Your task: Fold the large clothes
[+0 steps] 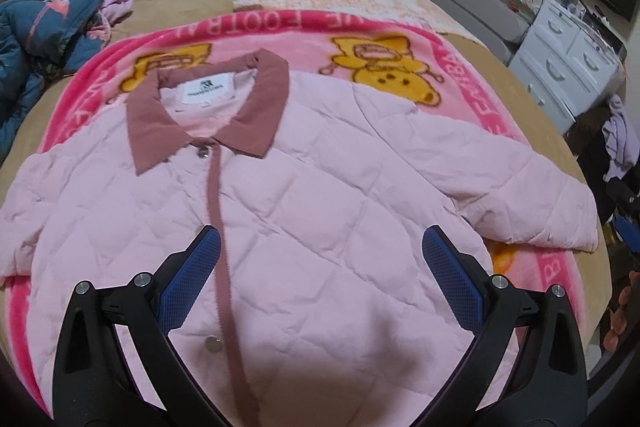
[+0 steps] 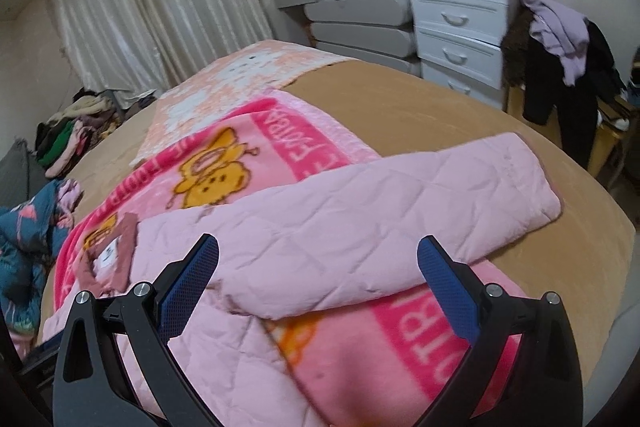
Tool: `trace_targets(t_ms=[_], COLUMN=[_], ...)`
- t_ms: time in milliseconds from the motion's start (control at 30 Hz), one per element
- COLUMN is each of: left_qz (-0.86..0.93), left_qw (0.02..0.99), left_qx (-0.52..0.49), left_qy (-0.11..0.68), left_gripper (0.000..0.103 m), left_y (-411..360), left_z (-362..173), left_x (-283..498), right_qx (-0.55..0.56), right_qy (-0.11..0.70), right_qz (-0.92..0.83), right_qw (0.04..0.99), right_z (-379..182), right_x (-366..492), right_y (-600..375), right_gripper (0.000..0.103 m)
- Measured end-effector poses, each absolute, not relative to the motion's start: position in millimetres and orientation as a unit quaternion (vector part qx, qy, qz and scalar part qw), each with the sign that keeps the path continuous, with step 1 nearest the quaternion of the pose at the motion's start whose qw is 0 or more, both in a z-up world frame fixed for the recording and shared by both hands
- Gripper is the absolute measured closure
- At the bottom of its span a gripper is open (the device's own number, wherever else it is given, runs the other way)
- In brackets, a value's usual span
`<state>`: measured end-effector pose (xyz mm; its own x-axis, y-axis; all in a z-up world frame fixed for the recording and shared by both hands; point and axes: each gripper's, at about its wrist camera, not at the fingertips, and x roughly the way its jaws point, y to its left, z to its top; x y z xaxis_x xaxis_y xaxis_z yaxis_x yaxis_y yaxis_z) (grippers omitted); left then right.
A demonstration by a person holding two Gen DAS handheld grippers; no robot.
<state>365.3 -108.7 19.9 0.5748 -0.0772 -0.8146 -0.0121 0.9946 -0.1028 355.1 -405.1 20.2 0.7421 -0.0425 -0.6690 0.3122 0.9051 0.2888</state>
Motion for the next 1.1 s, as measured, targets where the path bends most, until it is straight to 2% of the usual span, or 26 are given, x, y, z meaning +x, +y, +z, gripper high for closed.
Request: trace_targets(t_ms=[600,1100], left_qz=[-0.023,-0.017], left_qw=[0.873,0.861], left_qx=[-0.032,-0.007], left_qy=[0.487,0.508], left_gripper=[0.008,0.008], left_y=[-146,-160], left_z=[-21,-45], left_x=[379,389], right_qx=[0.299,0.439], right_qy=[0.366,0.367], right_qz=[-0.174,-0.222], right_qw=[0.864,0.79], right_z=[-38,-101], right_x=[355,359], right_y=[-490,-562], right_gripper=[0.004,0.004])
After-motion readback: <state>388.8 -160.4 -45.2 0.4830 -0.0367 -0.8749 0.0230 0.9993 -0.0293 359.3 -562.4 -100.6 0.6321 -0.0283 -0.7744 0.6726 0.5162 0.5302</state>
